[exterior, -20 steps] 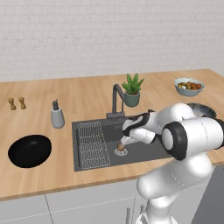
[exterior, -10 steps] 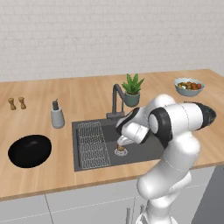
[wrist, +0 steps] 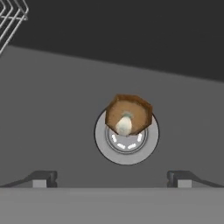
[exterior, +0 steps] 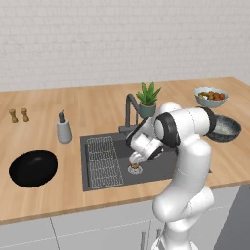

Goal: Pick the mushroom from the sink and place it in the bowl. Then pick the bowl and place it in the microwave. Then close the microwave door and press the start button.

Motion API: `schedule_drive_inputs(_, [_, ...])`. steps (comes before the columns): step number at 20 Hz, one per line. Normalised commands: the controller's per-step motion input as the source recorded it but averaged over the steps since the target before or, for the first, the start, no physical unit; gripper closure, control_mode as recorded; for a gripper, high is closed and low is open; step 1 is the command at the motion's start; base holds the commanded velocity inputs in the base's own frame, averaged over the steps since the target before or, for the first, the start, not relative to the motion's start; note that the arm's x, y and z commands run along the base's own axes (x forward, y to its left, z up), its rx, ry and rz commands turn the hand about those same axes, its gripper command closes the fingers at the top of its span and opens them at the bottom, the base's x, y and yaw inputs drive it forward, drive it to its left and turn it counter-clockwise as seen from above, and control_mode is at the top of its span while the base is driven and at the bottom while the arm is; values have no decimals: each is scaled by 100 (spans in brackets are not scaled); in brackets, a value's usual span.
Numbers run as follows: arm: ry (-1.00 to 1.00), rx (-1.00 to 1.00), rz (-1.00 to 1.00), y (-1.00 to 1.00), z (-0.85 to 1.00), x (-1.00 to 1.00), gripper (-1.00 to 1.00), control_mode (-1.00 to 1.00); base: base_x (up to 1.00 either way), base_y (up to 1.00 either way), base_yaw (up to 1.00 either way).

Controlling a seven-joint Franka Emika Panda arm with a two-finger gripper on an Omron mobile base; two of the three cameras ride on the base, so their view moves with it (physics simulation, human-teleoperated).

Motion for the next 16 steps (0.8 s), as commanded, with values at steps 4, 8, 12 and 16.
schedule_drive_inputs(4, [0,0,0,6,-31,26,-100,-100,0,0,0])
schedule_drive_inputs(8, [0,0,0,2,-21,36,-100,-100,0,0,0])
schedule_drive_inputs(12, [0,0,0,0,-18,33,-100,-100,0,0,0])
schedule_drive_inputs(16, [0,0,0,0,-24,29,-100,-100,0,0,0])
